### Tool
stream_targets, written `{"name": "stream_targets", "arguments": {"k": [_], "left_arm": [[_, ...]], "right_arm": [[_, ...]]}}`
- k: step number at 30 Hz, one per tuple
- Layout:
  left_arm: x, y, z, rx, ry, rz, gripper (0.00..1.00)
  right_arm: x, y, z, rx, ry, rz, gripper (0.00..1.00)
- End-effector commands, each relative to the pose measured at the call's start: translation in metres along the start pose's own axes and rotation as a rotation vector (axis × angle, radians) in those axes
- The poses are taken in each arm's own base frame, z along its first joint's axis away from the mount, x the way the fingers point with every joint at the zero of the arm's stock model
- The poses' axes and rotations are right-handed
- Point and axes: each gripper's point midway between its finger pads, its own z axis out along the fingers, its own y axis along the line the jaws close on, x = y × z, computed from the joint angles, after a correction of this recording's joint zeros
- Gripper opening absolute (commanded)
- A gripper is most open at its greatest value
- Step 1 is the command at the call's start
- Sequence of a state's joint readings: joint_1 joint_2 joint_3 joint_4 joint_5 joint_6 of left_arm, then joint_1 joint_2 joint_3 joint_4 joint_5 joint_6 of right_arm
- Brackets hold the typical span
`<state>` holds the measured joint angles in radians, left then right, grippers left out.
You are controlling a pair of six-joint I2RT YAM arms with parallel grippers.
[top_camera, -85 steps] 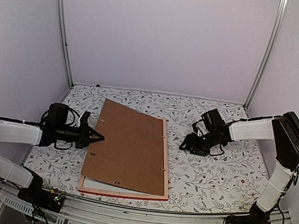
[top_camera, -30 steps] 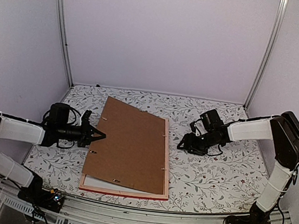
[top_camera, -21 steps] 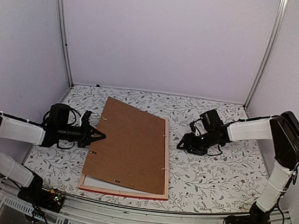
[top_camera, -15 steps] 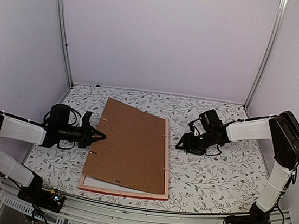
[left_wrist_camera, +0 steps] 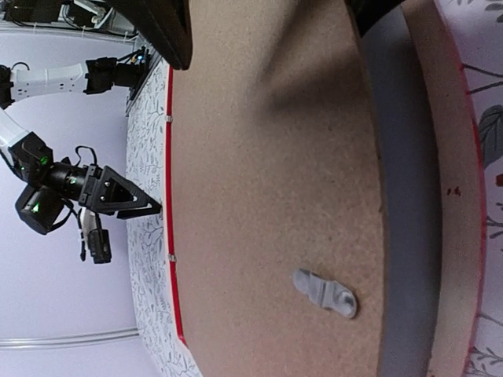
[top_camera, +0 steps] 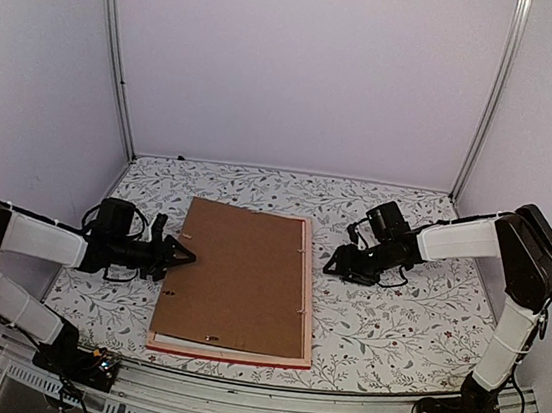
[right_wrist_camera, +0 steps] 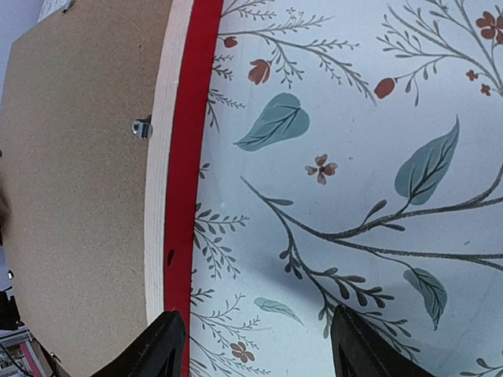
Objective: Put the photo into the frame
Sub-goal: Place the backboard on the frame body.
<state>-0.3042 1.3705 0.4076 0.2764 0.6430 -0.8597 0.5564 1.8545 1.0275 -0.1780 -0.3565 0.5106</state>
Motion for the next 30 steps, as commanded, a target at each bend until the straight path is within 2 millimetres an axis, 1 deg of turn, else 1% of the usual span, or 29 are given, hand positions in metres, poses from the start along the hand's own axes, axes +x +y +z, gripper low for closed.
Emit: {"name": "stream_targets", "arguments": {"k": [1,4,7,14,18,23,27,30], "left_arm": [[-0.004,-0.002,0.001,-0.037,0.002,0.058,0.58],[-0.002,0.002,0.002,-0.061,0.017,0.062,0.66],[0.001,0.002,0.005,-0.068,0.035,0.070,0.69],[0.004,-0.001,0.015,-0.069,0.066,0.086,0.70],[0.003,0.001,0.013,-0.094,0.052,0.089,0.70],[-0.003,0.001,0.008,-0.131,0.028,0.110,0.70],[-0.005,-0.001,0.006,-0.129,0.010,0.118,0.68],[-0.004,-0.003,0.006,-0.109,0.010,0.113,0.59]], "right_arm": [[0.031,-0.019,0.017,0.055,0.106,0.044,0.68],[0.032,-0.019,0.017,0.053,0.107,0.045,0.68],[0.032,-0.018,0.018,0.051,0.106,0.043,0.68],[0.035,-0.020,0.019,0.056,0.113,0.046,0.67],[0.034,-0.019,0.019,0.055,0.112,0.044,0.67],[0.033,-0.016,0.020,0.050,0.113,0.041,0.68],[0.032,-0.013,0.021,0.048,0.118,0.034,0.68],[0.033,-0.010,0.023,0.046,0.123,0.030,0.67]]}}
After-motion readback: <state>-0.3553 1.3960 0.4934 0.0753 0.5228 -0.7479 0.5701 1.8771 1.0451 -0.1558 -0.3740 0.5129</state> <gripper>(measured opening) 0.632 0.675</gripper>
